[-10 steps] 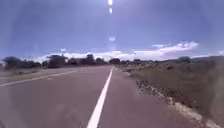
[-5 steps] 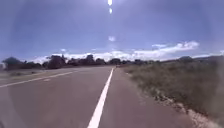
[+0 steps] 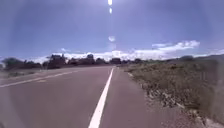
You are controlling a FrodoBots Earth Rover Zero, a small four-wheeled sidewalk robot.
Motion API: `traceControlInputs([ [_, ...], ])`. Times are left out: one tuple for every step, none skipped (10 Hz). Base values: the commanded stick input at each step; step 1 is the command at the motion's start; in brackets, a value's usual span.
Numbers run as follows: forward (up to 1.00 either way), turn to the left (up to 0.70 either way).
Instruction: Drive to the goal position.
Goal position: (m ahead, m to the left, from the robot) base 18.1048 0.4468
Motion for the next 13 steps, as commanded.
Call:
traceControlInputs([
  [0.7,0.0],
  [0.7,0.0],
  [0.7,0.0],
  [0.7,0.0],
  [0.7,0.0],
  [0.7,0.0],
  [0.7,0.0],
  [0.7,0.0],
  [0.7,0.0],
  [0.7,0.0],
  [0.7,0.0],
  [0.7,0.0],
  [0.7,0.0],
])
